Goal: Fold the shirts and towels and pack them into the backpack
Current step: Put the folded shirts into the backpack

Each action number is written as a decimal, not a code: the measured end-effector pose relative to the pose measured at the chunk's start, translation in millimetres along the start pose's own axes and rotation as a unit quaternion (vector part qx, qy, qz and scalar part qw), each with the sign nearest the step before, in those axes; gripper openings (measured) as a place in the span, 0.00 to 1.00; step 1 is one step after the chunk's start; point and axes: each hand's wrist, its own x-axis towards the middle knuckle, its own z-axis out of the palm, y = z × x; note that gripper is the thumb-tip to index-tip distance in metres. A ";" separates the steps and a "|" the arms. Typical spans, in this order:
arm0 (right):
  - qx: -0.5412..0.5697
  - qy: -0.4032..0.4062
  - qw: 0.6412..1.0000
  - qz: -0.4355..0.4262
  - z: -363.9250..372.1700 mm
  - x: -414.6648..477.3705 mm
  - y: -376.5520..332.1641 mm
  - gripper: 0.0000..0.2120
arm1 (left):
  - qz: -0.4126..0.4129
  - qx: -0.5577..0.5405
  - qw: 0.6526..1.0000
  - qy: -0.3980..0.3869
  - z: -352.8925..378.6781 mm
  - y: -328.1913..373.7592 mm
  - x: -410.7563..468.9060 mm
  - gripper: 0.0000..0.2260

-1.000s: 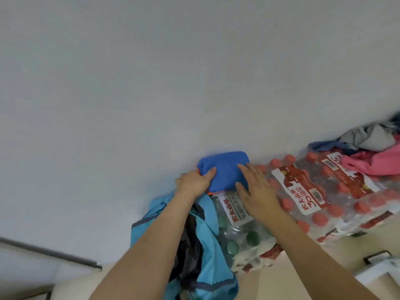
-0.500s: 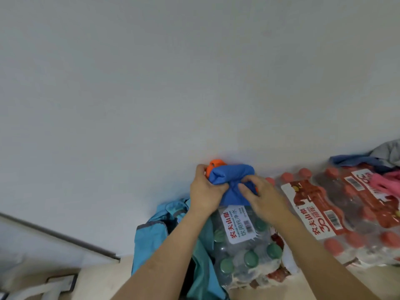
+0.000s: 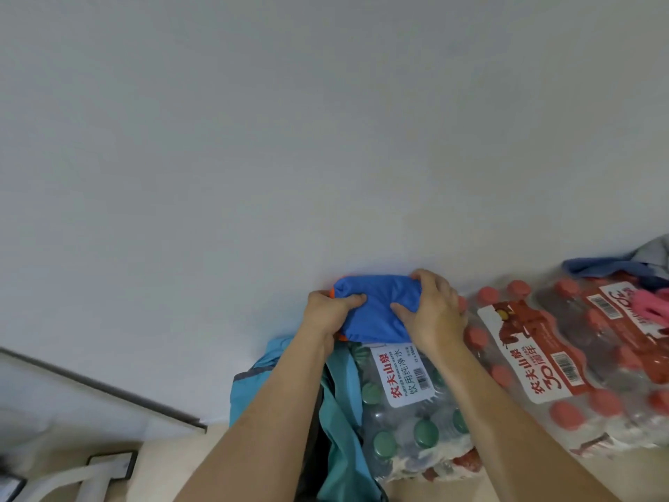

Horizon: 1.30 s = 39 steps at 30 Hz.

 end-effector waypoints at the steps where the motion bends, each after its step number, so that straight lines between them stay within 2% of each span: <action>1: -0.009 -0.011 1.000 -0.015 -2.0 2.6 0.3 0.25 | -0.006 -0.010 1.000 0.000 1.4 -0.3 -0.4 0.12; 3: -0.033 -0.025 0.998 -0.051 -5.9 6.3 1.5 0.25 | -0.021 -0.030 0.999 0.011 3.0 -1.2 0.6 0.13; 6: -0.068 -0.015 0.991 -0.112 -5.8 8.5 6.5 0.20 | -0.059 -0.029 0.998 0.011 5.2 0.6 0.0 0.20; 9: -0.058 -0.035 0.991 -0.117 -5.7 9.0 11.4 0.15 | -0.055 0.000 0.998 0.006 10.5 1.5 -3.5 0.16; 11: -0.081 -0.061 0.988 -0.117 -11.2 11.7 12.8 0.13 | -0.016 0.036 0.999 0.021 14.4 0.6 -7.5 0.08; 13: -0.118 -0.086 0.982 -0.116 -23.0 16.1 7.9 0.14 | 0.053 0.078 0.995 0.025 16.2 2.1 -15.6 0.05; 15: -0.131 -0.103 0.977 -0.136 -38.9 17.5 -4.0 0.16 | 0.125 0.119 0.985 0.001 12.1 7.6 -28.1 0.09; 17: -0.094 -0.146 0.970 -0.170 -59.6 15.9 -20.1 0.25 | 0.186 0.168 0.967 -0.038 -4.0 19.2 -44.9 0.17; 19: -0.078 -0.250 0.943 -0.204 -86.0 12.3 -42.2 0.43 | 0.245 0.223 0.937 -0.110 -27.4 37.5 -65.9 0.18; 20: -0.072 -0.317 0.920 -0.220 -95.5 10.0 -55.9 0.49 | 0.261 0.254 0.918 -0.158 -39.5 49.0 -79.3 0.18; 21: -0.038 -0.396 0.887 -0.235 -102.2 6.0 -70.8 0.51 | 0.268 0.273 0.901 -0.205 -51.9 61.2 -94.2 0.19; 22: 0.032 -0.477 0.841 -0.254 -103.3 1.4 -85.3 0.50 | 0.269 0.276 0.890 -0.243 -64.7 72.1 -107.1 0.20; 23: 0.114 -0.533 0.790 -0.279 -99.5 -4.1 -98.0 0.44 | 0.267 0.275 0.886 -0.261 -79.0 80.0 -116.3 0.21; 24: 0.174 -0.549 0.764 -0.291 -92.2 -11.3 -109.2 0.36 | 0.264 0.272 0.886 -0.265 -94.4 85.3 -121.7 0.23; 26: 0.229 -0.507 0.784 -0.276 -72.6 -28.1 -127.1 0.24 | 0.257 0.261 0.897 -0.246 -128.2 87.3 -124.6 0.26; 28: 0.280 -0.451 0.809 -0.253 -46.7 -44.4 -140.4 0.21 | 0.232 0.167 0.936 -0.205 -162.0 79.7 -123.1 0.30; 30: 0.372 -0.415 0.805 -0.204 -20.3 -63.5 -153.8 0.21 | 0.198 -0.002 0.972 -0.131 -187.8 60.4 -121.1 0.34; 32: 0.478 -0.366 0.790 -0.114 6.7 -83.8 -165.6 0.19 | 0.163 -0.096 0.979 -0.070 -201.1 33.4 -121.1 0.36; 35: 0.537 -0.332 0.776 0.013 43.9 -108.9 -173.3 0.13 | 0.130 -0.115 0.983 -0.055 -206.2 -12.3 -120.5 0.26; 37: 0.531 -0.344 0.771 0.073 65.3 -122.1 -168.1 0.12 | 0.109 -0.108 0.987 -0.048 -210.6 -45.1 -111.7 0.26; 39: 0.498 -0.343 0.789 0.111 83.5 -130.9 -157.0 0.10 | 0.069 -0.090 0.989 -0.091 -217.5 -73.5 -96.8 0.26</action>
